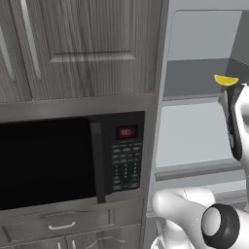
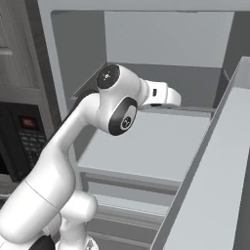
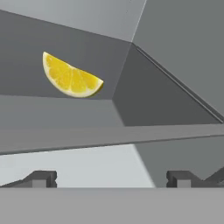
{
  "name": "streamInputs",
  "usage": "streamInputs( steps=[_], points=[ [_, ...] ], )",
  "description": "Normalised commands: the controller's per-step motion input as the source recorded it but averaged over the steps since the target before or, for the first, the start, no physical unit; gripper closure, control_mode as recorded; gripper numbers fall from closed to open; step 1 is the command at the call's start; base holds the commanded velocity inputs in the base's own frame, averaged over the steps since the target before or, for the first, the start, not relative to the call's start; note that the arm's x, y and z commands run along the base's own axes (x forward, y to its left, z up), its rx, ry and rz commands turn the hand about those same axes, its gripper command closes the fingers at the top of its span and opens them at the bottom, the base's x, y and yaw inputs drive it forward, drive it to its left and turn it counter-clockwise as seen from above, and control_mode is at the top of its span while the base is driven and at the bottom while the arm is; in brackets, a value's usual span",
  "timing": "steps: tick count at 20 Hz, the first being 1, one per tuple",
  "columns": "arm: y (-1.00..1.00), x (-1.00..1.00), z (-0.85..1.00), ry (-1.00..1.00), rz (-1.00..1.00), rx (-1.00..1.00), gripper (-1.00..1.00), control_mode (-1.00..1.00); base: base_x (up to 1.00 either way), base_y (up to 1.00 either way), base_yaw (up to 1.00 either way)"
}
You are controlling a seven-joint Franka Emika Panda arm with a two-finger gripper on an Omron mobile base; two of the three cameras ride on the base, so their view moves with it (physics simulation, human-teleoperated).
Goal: There is a bowl on the dining counter. Grab a lemon wedge from the fridge and place it in the bowl. Then get the liquor bottle and glass cup from the cabinet and place them next to the bowl.
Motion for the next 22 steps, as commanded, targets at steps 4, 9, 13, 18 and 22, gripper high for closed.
streamInputs(
  steps=[4, 9, 13, 18, 22],
  points=[
    [0.00, 0.00, 0.00, 0.00, 0.00, 0.00, -1.00, 1.00, 0.35, -0.16, 0.00],
    [0.00, 0.00, 0.00, 0.00, 0.00, 0.00, -1.00, 1.00, 0.15, -0.27, 0.00],
    [-0.39, 0.11, 0.41, -0.05, 0.08, 0.01, -1.00, -1.00, 0.00, 0.00, 0.00],
    [-0.20, 0.42, 0.43, 0.02, 0.13, 0.06, -1.00, -1.00, 0.00, 0.00, 0.00],
    [0.00, 0.70, 0.00, 0.19, 0.11, 0.11, -1.00, -1.00, 0.00, 0.00, 0.00]
  ],
)
